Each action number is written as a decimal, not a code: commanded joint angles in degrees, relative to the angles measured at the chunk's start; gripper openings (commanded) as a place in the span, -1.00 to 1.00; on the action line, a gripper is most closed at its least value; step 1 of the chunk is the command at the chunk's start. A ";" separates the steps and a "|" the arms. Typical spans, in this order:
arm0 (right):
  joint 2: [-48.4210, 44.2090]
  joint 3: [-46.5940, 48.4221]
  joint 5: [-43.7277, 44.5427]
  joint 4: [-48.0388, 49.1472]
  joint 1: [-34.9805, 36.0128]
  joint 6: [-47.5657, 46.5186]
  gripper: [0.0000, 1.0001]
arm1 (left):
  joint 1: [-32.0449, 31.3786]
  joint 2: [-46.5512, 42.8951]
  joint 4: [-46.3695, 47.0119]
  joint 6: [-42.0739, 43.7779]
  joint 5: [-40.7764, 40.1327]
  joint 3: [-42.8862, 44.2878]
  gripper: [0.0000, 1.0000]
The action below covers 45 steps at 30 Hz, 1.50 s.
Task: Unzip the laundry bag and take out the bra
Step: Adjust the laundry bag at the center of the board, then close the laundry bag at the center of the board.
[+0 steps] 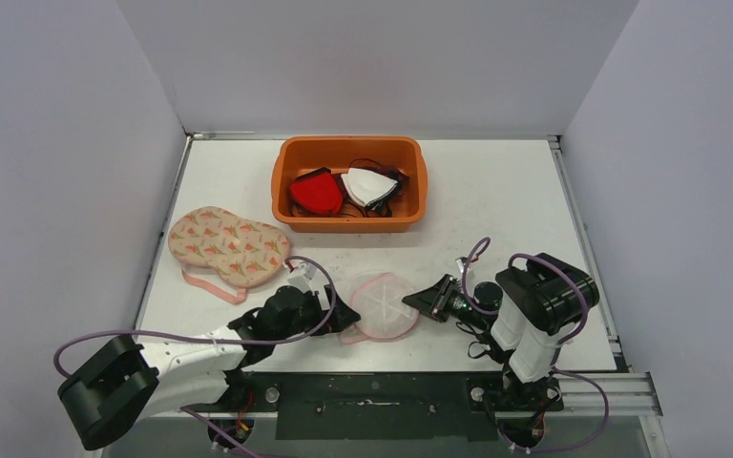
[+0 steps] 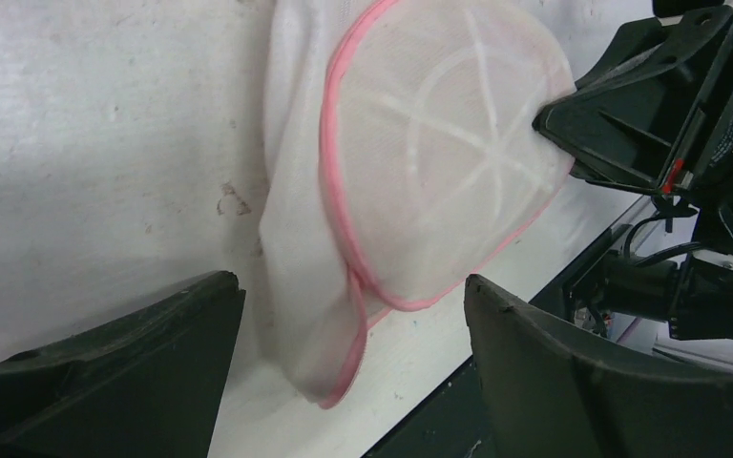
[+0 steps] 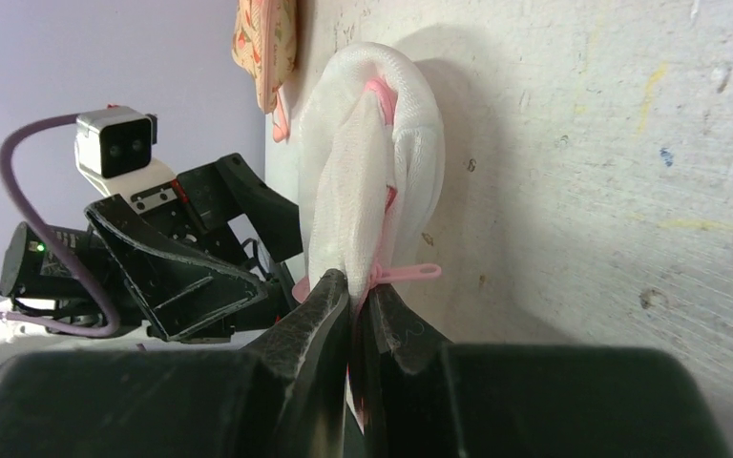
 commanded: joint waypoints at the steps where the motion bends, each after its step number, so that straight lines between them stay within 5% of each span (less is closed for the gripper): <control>1: 0.62 -1.78 -0.86 16.47 0.78 -2.48 -0.89 | 0.34 5.09 0.87 3.93 1.92 5.29 0.63; 8: 1.60 -1.71 -0.73 16.72 1.20 -2.62 -0.88 | 0.37 1.49 -6.39 6.07 -1.62 7.51 0.55; 14: -4.02 -1.80 0.30 8.92 1.22 -4.59 0.27 | 0.46 -5.63 -11.51 6.68 -4.05 6.93 0.56; 18: -18.89 -1.00 2.83 -15.91 1.34 -12.44 0.50 | 0.42 -10.73 -17.46 7.31 -7.17 8.25 0.61; 23: -48.08 7.44 17.45 -62.72 5.06 -29.01 0.68 | 0.33 -17.43 -28.22 8.94 -11.63 11.29 0.65; 26: -57.00 13.46 25.06 -80.30 6.23 -34.62 0.72 | 0.37 -20.23 -31.12 9.58 -13.01 12.15 0.65; 30: -58.69 20.44 32.82 -91.64 10.67 -38.78 0.69 | 0.27 -21.45 -31.41 9.75 -12.48 12.11 0.62; 39: -47.21 29.65 62.26 -95.03 42.60 -44.53 0.32 | 0.19 -23.26 -34.29 6.24 -13.48 11.55 0.55; 45: -35.49 34.78 73.57 -92.79 58.17 -48.87 0.44 | 0.15 -25.93 -36.63 3.68 -14.59 10.38 0.53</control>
